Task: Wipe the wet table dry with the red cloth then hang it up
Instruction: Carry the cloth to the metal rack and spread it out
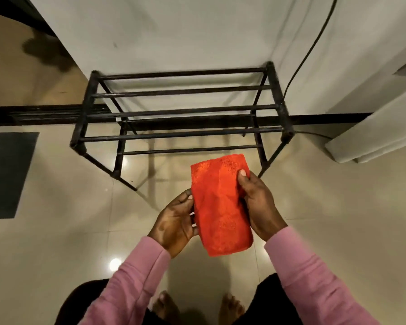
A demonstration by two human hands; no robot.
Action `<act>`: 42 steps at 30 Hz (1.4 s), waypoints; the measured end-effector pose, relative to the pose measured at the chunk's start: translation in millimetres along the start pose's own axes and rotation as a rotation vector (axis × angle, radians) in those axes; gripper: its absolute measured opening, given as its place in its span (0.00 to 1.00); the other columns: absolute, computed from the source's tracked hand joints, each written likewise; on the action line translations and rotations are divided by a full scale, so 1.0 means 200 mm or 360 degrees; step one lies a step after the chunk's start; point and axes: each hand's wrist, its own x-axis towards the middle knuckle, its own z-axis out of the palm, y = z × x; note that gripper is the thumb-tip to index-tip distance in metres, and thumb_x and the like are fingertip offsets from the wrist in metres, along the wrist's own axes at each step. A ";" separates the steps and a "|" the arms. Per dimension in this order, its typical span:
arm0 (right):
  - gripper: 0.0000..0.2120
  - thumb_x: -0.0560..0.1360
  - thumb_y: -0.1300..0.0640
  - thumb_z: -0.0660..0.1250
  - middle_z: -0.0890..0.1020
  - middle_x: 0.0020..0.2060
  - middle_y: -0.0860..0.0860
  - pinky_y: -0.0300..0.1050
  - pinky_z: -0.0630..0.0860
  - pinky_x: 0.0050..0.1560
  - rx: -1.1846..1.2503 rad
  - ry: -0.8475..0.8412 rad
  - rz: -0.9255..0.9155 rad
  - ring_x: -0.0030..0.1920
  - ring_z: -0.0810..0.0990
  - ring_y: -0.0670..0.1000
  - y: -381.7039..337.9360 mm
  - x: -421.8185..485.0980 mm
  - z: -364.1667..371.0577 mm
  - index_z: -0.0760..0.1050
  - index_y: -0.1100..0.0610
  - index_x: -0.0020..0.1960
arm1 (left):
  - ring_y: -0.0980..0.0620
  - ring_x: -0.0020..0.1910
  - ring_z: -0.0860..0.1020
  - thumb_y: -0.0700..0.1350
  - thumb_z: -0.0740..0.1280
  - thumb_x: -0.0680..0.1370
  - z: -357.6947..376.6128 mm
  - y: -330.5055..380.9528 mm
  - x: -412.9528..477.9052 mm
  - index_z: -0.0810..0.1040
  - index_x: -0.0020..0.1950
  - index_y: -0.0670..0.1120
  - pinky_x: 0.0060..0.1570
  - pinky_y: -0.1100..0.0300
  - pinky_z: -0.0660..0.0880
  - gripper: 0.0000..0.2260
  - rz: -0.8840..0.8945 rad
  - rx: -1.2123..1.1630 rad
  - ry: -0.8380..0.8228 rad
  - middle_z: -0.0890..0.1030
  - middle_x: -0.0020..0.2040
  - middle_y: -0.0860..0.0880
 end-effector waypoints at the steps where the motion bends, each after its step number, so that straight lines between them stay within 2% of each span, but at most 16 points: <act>1: 0.13 0.79 0.44 0.57 0.84 0.49 0.47 0.47 0.81 0.45 -0.0028 0.0004 -0.0024 0.49 0.84 0.50 0.06 0.06 -0.01 0.76 0.47 0.56 | 0.47 0.43 0.80 0.46 0.62 0.76 -0.05 -0.03 0.08 0.83 0.56 0.50 0.42 0.49 0.79 0.13 -0.0009 -0.0038 -0.0047 0.81 0.48 0.47; 4: 0.12 0.80 0.43 0.57 0.84 0.48 0.46 0.46 0.81 0.44 -0.0163 0.0021 -0.0129 0.48 0.84 0.49 0.25 0.25 -0.03 0.77 0.45 0.54 | 0.44 0.47 0.79 0.42 0.63 0.73 -0.21 -0.13 0.30 0.83 0.56 0.49 0.50 0.48 0.76 0.15 0.0013 -0.0121 -0.0172 0.81 0.52 0.44; 8: 0.14 0.76 0.40 0.62 0.81 0.47 0.45 0.46 0.77 0.46 -0.0567 0.0293 -0.0302 0.49 0.81 0.48 0.46 0.47 -0.04 0.75 0.46 0.57 | 0.48 0.43 0.83 0.40 0.64 0.69 -0.33 -0.16 0.55 0.86 0.49 0.48 0.44 0.54 0.80 0.14 0.0145 -0.0003 -0.0260 0.84 0.47 0.45; 11: 0.22 0.72 0.44 0.70 0.77 0.45 0.43 0.45 0.76 0.45 -0.0761 0.0559 -0.0541 0.46 0.79 0.47 0.54 0.54 -0.02 0.68 0.46 0.62 | 0.47 0.44 0.82 0.42 0.66 0.73 -0.31 -0.15 0.65 0.82 0.55 0.46 0.44 0.54 0.81 0.13 0.0270 0.0263 -0.0406 0.82 0.50 0.44; 12: 0.21 0.71 0.45 0.72 0.77 0.44 0.44 0.45 0.76 0.44 -0.0785 0.0616 -0.0610 0.45 0.79 0.48 0.54 0.56 -0.01 0.67 0.46 0.60 | 0.49 0.42 0.81 0.43 0.66 0.73 -0.29 -0.14 0.66 0.80 0.57 0.45 0.41 0.55 0.80 0.14 0.0313 0.0364 -0.0439 0.82 0.48 0.45; 14: 0.15 0.70 0.46 0.72 0.77 0.44 0.46 0.48 0.77 0.46 -0.0858 0.0672 -0.0693 0.45 0.79 0.50 0.51 0.55 0.02 0.71 0.48 0.51 | 0.55 0.34 0.80 0.42 0.66 0.73 -0.23 -0.14 0.65 0.77 0.55 0.44 0.35 0.60 0.78 0.11 0.0382 0.0439 -0.0438 0.82 0.37 0.51; 16: 0.10 0.72 0.44 0.69 0.80 0.43 0.48 0.51 0.77 0.49 -0.0896 0.0671 -0.0749 0.44 0.80 0.49 0.50 0.52 0.04 0.76 0.50 0.42 | 0.57 0.30 0.80 0.43 0.68 0.71 -0.20 -0.15 0.63 0.77 0.52 0.45 0.33 0.62 0.77 0.10 0.0449 0.0401 -0.0352 0.80 0.32 0.54; 19: 0.20 0.76 0.38 0.59 0.79 0.38 0.47 0.46 0.74 0.45 -0.0847 0.0511 -0.0857 0.41 0.78 0.44 0.50 0.45 0.06 0.77 0.50 0.35 | 0.52 0.36 0.81 0.46 0.73 0.68 -0.21 -0.15 0.63 0.78 0.52 0.46 0.37 0.58 0.78 0.14 0.0570 0.0461 -0.0123 0.83 0.41 0.49; 22: 0.19 0.76 0.37 0.60 0.83 0.39 0.49 0.52 0.79 0.45 -0.0767 -0.0074 -0.0795 0.43 0.82 0.48 0.51 0.42 0.07 0.81 0.49 0.44 | 0.45 0.47 0.82 0.42 0.74 0.73 -0.25 -0.15 0.67 0.76 0.57 0.42 0.44 0.50 0.80 0.15 0.0732 0.0717 0.0156 0.81 0.51 0.42; 24: 0.11 0.77 0.47 0.65 0.84 0.42 0.51 0.56 0.81 0.44 -0.0723 -0.0201 -0.0736 0.45 0.84 0.51 0.50 0.45 0.06 0.81 0.51 0.52 | 0.41 0.52 0.81 0.41 0.73 0.74 -0.26 -0.14 0.67 0.74 0.58 0.42 0.50 0.44 0.80 0.15 0.0775 0.0764 0.0283 0.80 0.54 0.40; 27: 0.08 0.79 0.60 0.63 0.85 0.41 0.55 0.56 0.82 0.42 -0.0618 -0.0050 -0.0667 0.42 0.84 0.55 0.49 0.47 0.03 0.81 0.56 0.50 | 0.42 0.50 0.82 0.41 0.69 0.77 -0.26 -0.13 0.63 0.74 0.59 0.43 0.49 0.46 0.81 0.11 0.0724 0.0672 0.0309 0.81 0.53 0.38; 30: 0.10 0.79 0.57 0.61 0.85 0.39 0.52 0.46 0.79 0.38 -0.0445 0.0119 -0.0532 0.39 0.83 0.50 0.45 0.49 -0.04 0.81 0.54 0.46 | 0.51 0.42 0.83 0.41 0.65 0.80 -0.29 -0.10 0.62 0.77 0.55 0.48 0.40 0.58 0.81 0.06 0.0720 0.0625 0.0383 0.84 0.47 0.46; 32: 0.10 0.80 0.54 0.61 0.85 0.41 0.50 0.47 0.78 0.41 -0.0400 0.0242 -0.0458 0.43 0.83 0.52 0.43 0.52 -0.12 0.81 0.52 0.47 | 0.55 0.40 0.82 0.41 0.64 0.81 -0.33 -0.07 0.62 0.78 0.53 0.49 0.40 0.61 0.79 0.05 0.0749 0.0634 0.0485 0.84 0.46 0.49; 37: 0.13 0.81 0.50 0.59 0.82 0.41 0.57 0.55 0.77 0.42 -0.0561 0.0461 -0.0487 0.43 0.81 0.60 0.39 0.55 -0.20 0.80 0.54 0.46 | 0.50 0.45 0.79 0.42 0.62 0.81 -0.43 0.01 0.62 0.78 0.57 0.47 0.48 0.52 0.76 0.07 0.0718 0.0675 0.0632 0.82 0.48 0.49; 39: 0.15 0.81 0.50 0.59 0.82 0.43 0.59 0.60 0.78 0.46 -0.0639 0.0473 -0.0503 0.45 0.80 0.63 0.39 0.54 -0.19 0.79 0.57 0.46 | 0.51 0.44 0.79 0.43 0.63 0.81 -0.44 0.01 0.62 0.77 0.57 0.47 0.46 0.52 0.77 0.07 0.0732 0.0690 0.0643 0.82 0.48 0.50; 42: 0.10 0.79 0.51 0.63 0.83 0.45 0.53 0.56 0.79 0.48 -0.0649 0.0469 -0.0548 0.47 0.82 0.57 0.40 0.55 -0.19 0.79 0.54 0.53 | 0.52 0.40 0.79 0.43 0.65 0.80 -0.44 0.02 0.62 0.75 0.60 0.48 0.36 0.56 0.76 0.08 0.0696 0.0605 0.0642 0.82 0.46 0.50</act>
